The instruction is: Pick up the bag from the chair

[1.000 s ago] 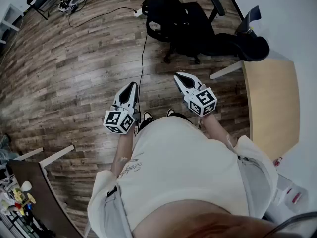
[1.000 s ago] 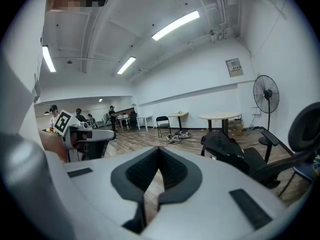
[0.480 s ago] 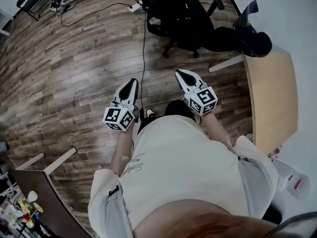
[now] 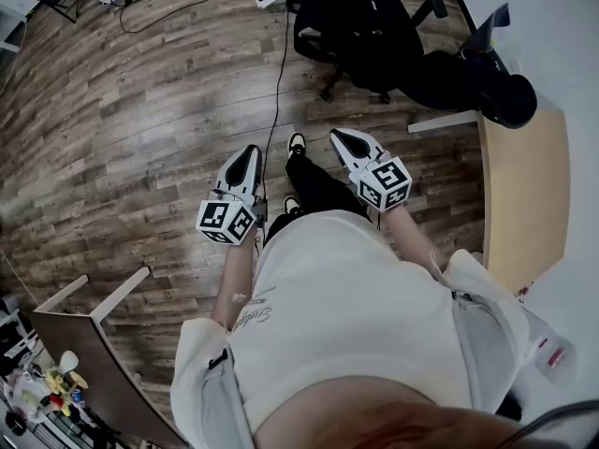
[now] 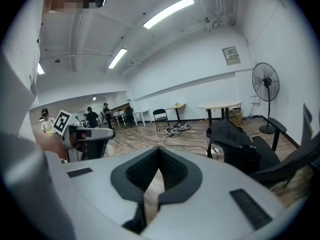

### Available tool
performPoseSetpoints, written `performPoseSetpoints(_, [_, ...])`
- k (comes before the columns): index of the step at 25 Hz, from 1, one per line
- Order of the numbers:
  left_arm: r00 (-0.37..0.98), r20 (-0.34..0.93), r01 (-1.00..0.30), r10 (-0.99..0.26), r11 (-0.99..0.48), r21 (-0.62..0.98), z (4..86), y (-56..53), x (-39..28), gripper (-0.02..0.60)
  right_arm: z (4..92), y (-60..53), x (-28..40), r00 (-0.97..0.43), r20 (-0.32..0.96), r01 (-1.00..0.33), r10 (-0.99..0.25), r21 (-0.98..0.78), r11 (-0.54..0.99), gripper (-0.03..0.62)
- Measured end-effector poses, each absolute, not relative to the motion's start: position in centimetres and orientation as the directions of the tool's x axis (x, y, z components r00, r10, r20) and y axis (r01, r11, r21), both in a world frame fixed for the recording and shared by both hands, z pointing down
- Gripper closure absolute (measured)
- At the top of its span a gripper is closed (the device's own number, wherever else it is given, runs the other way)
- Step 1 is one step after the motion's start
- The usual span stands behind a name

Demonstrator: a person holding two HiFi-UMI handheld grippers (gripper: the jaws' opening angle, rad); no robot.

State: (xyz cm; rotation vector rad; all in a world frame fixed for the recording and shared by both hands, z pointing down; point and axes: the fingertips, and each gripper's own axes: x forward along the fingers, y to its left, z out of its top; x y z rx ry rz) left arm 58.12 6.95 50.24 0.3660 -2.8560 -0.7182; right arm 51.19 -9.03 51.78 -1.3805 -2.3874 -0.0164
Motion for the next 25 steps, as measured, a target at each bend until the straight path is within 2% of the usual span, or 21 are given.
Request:
performPoseSetpoints(5, [-0.952,0.174,-0.149,-0.252,0.878,0.455,50.8,9.7,54.3,0.551,53.6,-5.8,46.2,-0.420,0.298,0.831,0.857,-0.253,0.495,0.600])
performPoseSetpoints(11, [-0.946,0.212,-0.146,-0.247,0.904,0.402,48.6,13.3,46.0,0.551,52.9,-1.3,38.0,-0.388,0.256,0.850,0.886,-0.272,0.451,0.600])
performPoseSetpoints(18, [-0.952,0.136,-0.212,-0.274,0.912,0.350,45.2,13.7,36.6,0.551,51.7,0.1,29.2,-0.396,0.215,0.868,0.893,-0.230,0.440,0.600])
performPoseSetpoints(22, [-0.953,0.146,-0.194,-0.267,0.902,0.386,45.6,14.5,33.2,0.551,52.1,0.6,26.6,-0.375,0.238,0.873,0.896,-0.236,0.428,0.600])
performPoseSetpoints(25, [-0.946,0.171,-0.189,-0.276,0.896,0.402,46.3,15.2,31.2,0.551,53.5,1.0,24.5,-0.367,0.262,0.847,0.893,-0.303,0.437,0.599])
